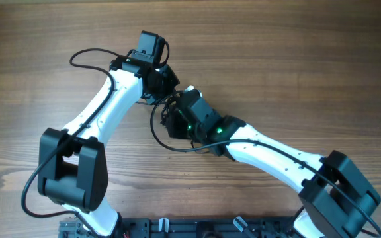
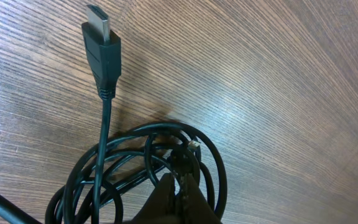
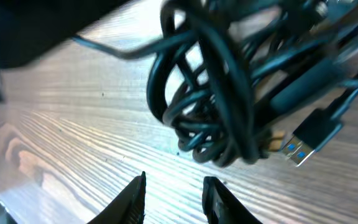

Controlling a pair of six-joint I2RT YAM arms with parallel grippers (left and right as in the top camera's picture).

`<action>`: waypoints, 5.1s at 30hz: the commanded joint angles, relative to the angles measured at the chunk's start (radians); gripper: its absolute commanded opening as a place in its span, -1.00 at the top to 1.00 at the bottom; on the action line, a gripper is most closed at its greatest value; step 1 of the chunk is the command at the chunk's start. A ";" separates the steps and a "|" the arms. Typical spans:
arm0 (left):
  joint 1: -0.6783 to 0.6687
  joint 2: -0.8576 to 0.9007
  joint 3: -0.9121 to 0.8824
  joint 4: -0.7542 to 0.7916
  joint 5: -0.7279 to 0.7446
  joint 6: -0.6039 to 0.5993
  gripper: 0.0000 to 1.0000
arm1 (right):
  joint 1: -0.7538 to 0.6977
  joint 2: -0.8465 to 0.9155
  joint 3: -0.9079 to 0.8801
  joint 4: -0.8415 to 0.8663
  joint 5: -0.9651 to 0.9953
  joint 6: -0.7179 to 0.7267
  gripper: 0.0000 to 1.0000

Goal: Untangle cables

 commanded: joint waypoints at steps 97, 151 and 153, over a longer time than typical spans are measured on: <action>-0.003 0.020 -0.014 -0.002 -0.017 -0.006 0.84 | 0.011 0.119 0.003 0.225 0.314 0.070 0.90; 0.069 0.020 -0.014 -0.027 -0.132 -0.035 0.92 | -0.446 -0.054 0.003 -0.257 -0.451 -0.487 -0.17; 0.069 0.020 -0.014 -0.026 -0.106 -0.030 0.92 | -0.419 -0.054 0.003 -0.223 -0.461 -0.547 -0.20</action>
